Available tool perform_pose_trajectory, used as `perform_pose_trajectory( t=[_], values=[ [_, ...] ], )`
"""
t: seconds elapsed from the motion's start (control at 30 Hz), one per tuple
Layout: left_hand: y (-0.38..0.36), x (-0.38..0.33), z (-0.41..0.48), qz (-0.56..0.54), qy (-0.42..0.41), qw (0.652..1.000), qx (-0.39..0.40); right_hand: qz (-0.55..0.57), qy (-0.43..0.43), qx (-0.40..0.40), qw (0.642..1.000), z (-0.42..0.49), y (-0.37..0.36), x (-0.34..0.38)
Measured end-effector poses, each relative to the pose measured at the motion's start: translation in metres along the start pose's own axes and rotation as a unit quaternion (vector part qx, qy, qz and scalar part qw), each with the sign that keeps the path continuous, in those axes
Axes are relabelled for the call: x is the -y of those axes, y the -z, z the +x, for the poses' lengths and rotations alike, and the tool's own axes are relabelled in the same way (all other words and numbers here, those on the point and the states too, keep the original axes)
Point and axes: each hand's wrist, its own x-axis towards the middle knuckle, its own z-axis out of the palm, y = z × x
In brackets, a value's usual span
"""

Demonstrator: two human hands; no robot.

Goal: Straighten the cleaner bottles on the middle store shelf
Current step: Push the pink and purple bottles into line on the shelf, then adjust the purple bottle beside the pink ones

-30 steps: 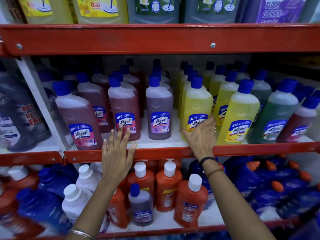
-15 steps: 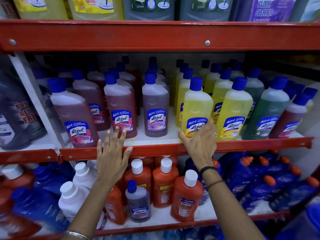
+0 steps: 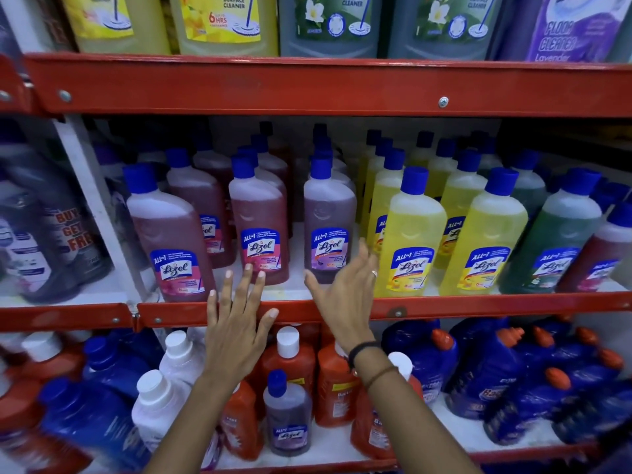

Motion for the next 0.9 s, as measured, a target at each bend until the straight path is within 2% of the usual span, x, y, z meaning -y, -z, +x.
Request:
perform_pose_trajectory(
  t=[0.2, 0.73, 0.9],
  values=[
    [0.0, 0.002, 0.001, 0.0, -0.009, 1.0, 0.01, -0.033, -0.112, 0.056, 0.992, 0.039, -0.025, 0.012],
    [0.003, 0.002, 0.0, -0.005, -0.011, 1.0, 0.02, -0.114, -0.073, -0.009, 0.991, 0.002, -0.007, 0.008],
    [0.007, 0.005, -0.004, -0.003, -0.021, 0.999, 0.024, -0.113, -0.076, 0.0, 0.991, -0.006, 0.003, 0.009]
  ],
)
